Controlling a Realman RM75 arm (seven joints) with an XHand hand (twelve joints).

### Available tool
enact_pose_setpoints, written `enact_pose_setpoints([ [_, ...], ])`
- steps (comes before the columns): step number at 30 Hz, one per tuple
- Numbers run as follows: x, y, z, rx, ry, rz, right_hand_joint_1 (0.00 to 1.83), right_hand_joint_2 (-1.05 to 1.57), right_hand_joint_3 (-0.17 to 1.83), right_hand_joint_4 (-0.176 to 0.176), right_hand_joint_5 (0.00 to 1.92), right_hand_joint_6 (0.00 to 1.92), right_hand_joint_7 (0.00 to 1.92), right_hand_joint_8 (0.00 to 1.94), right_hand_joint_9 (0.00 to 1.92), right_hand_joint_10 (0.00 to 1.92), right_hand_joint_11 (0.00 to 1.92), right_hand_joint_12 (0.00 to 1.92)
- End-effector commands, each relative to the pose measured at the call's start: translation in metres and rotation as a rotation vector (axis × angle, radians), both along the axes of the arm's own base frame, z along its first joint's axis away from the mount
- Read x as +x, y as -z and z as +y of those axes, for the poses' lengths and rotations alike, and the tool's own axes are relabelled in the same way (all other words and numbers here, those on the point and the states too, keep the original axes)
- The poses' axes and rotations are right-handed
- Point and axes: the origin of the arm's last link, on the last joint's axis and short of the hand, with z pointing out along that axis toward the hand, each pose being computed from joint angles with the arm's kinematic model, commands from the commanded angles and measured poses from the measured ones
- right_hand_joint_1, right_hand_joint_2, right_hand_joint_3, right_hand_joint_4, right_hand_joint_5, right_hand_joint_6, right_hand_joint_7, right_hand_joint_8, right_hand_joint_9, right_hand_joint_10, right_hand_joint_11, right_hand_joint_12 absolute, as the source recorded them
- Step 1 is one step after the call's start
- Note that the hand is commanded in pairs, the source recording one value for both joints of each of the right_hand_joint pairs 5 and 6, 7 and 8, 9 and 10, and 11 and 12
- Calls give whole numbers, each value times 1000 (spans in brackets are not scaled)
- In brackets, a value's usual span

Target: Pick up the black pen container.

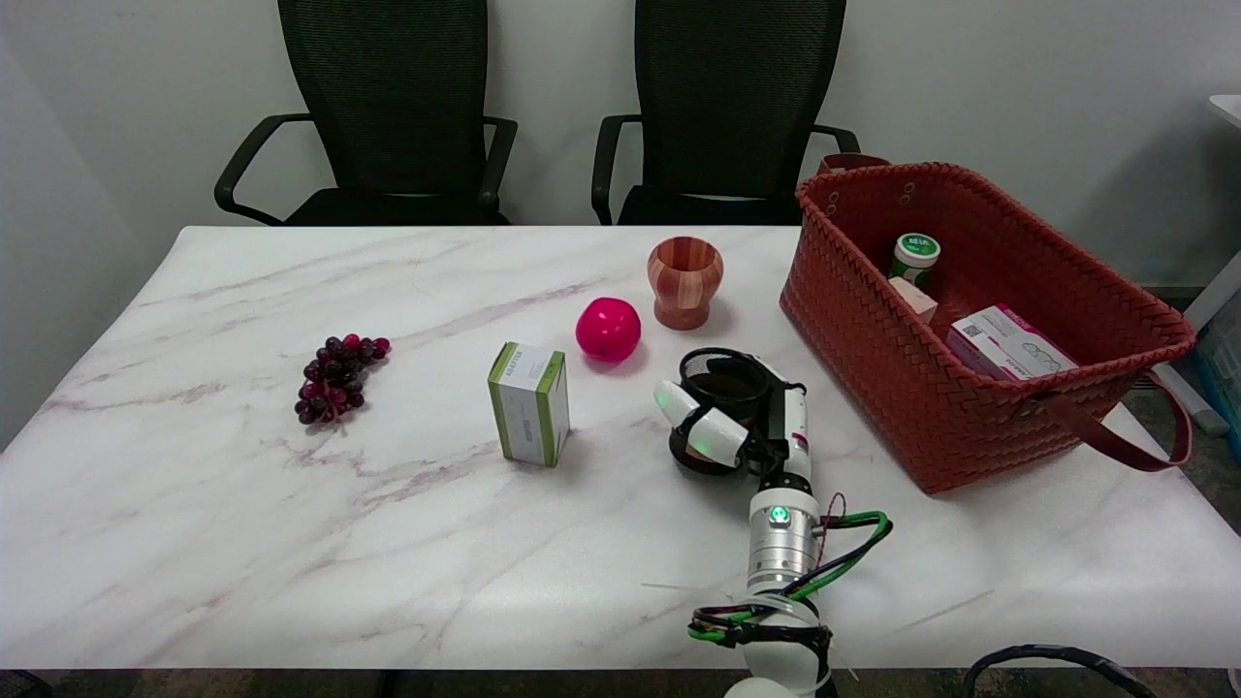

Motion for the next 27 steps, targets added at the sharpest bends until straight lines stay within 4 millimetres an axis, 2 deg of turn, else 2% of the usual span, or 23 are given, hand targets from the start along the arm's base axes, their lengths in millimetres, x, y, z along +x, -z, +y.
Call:
enact_pose_setpoints([
  [1,27,7,-12,43,-126,16,1114,847,518,0,1196,1196,1183,1183,886,886,575,575],
  [15,89,9,-35,63,-327,139,1119,852,557,0,1113,1113,1160,1160,883,883,588,588],
  [23,137,-7,-42,30,-416,258,1131,849,586,0,1087,1087,1233,1233,919,919,612,612],
  [27,160,-20,-43,22,-445,324,1140,849,588,0,1084,1084,1255,1255,976,976,697,697],
])
